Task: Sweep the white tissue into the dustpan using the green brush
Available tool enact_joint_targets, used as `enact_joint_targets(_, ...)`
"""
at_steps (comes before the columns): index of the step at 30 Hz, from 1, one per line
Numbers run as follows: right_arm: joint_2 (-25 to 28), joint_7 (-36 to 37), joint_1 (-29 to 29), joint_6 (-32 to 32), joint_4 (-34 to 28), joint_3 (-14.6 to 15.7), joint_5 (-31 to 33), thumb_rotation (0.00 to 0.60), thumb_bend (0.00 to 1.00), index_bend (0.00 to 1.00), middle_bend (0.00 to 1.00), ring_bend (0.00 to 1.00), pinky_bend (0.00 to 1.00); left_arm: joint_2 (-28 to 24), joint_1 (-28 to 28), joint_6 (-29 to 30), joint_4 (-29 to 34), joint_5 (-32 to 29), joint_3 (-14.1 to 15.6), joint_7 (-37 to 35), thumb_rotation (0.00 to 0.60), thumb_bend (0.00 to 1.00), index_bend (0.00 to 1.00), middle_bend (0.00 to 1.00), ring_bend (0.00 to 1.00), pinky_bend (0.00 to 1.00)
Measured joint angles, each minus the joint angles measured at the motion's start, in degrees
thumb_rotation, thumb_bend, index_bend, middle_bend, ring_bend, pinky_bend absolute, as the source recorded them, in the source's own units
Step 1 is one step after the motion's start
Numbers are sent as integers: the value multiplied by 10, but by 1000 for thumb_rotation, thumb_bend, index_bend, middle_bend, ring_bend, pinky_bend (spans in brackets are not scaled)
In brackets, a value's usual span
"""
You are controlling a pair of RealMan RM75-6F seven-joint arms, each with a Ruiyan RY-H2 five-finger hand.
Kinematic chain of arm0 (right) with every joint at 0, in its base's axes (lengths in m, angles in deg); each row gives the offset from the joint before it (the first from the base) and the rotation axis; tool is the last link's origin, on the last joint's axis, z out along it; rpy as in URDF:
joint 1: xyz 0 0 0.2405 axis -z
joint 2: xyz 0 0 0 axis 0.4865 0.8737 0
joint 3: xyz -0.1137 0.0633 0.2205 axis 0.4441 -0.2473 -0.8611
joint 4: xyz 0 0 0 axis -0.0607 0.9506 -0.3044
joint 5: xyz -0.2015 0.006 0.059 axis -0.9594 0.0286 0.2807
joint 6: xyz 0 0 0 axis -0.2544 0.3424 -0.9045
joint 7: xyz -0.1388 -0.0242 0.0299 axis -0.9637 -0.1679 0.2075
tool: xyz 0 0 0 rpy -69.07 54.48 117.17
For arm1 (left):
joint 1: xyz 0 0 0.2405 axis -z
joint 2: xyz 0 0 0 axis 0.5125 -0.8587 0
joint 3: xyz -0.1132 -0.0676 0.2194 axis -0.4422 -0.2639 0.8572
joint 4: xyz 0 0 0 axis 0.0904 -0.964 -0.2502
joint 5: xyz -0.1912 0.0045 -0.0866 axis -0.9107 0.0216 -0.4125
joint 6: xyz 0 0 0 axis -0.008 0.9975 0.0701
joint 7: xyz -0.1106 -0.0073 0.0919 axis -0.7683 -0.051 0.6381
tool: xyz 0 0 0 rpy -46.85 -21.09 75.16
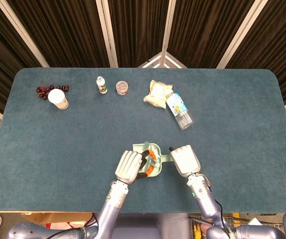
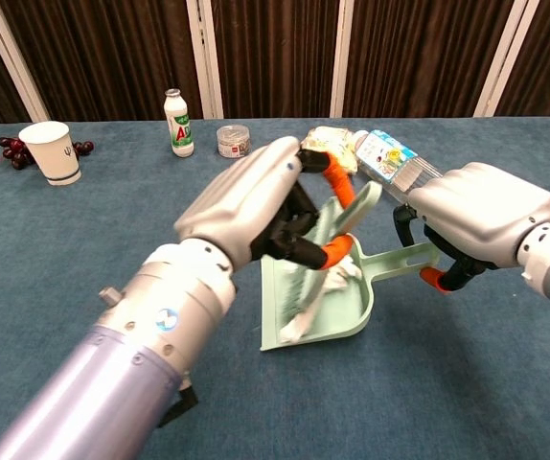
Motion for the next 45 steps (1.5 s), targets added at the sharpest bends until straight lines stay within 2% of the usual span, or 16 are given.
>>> enact_joint_targets(10,2,1,0,2,-4,-1,0,600,458,576,799,809,897,8,6,3,6,14,-8,-4,600,587,752,1000,976,1000)
enact_joint_targets(19,2,5,2,5,-1,-4,5,600,458,576,799,809,897,-41,-2,13,42,37,-1,7,600,587,754,1000,977,1000)
enact_joint_targets(35,6,-2,1,8,-9,-7,19,600,458,576,799,809,897,-102,1,3,102,36,-28,22,600,585,759,1000,977,1000)
enact_joint_targets(40,11,1,2,7,-10,-9,29,600,458,576,799,809,897,-138,5,-17,108,34,-26,61,600,585,762,1000,977,1000)
enact_joint_targets(45,9,4,3,5,-4,-6,33,600,459,576,799,809,897,-204,6,-46,119,25,-16,116,600,585,765,1000,978,1000)
